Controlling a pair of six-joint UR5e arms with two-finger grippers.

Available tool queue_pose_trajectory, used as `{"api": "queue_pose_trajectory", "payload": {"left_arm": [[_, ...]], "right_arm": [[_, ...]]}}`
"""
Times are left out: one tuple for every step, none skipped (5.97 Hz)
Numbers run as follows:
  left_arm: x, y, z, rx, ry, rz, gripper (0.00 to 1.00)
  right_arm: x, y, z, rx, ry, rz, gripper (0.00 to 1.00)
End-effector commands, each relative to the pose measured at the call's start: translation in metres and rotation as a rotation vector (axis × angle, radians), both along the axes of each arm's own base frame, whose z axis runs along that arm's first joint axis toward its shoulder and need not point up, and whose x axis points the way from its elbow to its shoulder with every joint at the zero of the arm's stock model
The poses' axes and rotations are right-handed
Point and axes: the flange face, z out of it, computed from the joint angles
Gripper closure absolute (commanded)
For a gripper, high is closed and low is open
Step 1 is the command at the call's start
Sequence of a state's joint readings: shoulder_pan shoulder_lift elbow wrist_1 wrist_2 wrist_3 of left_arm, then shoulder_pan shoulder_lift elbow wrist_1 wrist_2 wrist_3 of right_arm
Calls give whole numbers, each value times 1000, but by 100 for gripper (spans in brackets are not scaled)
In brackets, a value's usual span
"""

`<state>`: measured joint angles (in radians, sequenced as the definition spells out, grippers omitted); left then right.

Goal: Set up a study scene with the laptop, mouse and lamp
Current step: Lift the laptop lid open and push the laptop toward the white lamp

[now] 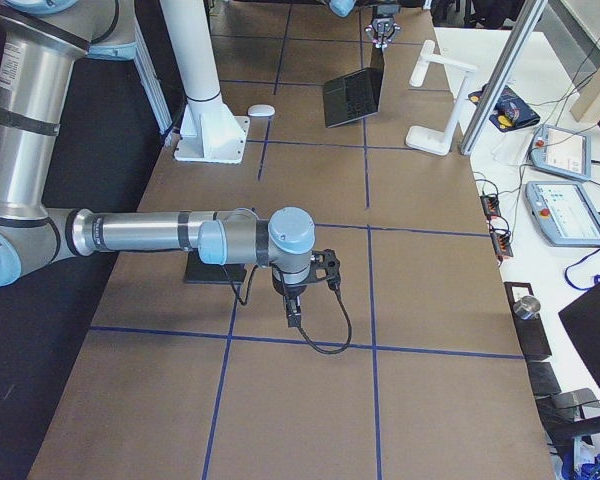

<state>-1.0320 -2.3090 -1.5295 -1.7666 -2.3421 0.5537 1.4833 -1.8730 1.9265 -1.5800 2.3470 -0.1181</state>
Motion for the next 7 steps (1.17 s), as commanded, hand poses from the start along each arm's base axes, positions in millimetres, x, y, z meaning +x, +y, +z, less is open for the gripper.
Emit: {"api": "queue_pose_trajectory", "payload": {"left_arm": [[47,-23,1,62,21,-37,97],[73,-17,1,78,19,-45,96],[85,-11,1,46,25,-50,88],[84,-9,-1,-2,37,-75,52],[83,-8,-4,10,40,-73,29],[78,-3,-15,16,55,-80,22],[62,-3,-23,22,66,-92,22]], "right_arm": [[0,0,2,-4,2,0,0],[0,0,5,-9,2,-1,0],[0,1,8,-14,3,-1,0],[0,1,8,-15,3,0,0],[0,1,9,-16,3,0,0],[0,1,10,-18,3,-1,0],[0,1,10,-18,3,0,0]]}}
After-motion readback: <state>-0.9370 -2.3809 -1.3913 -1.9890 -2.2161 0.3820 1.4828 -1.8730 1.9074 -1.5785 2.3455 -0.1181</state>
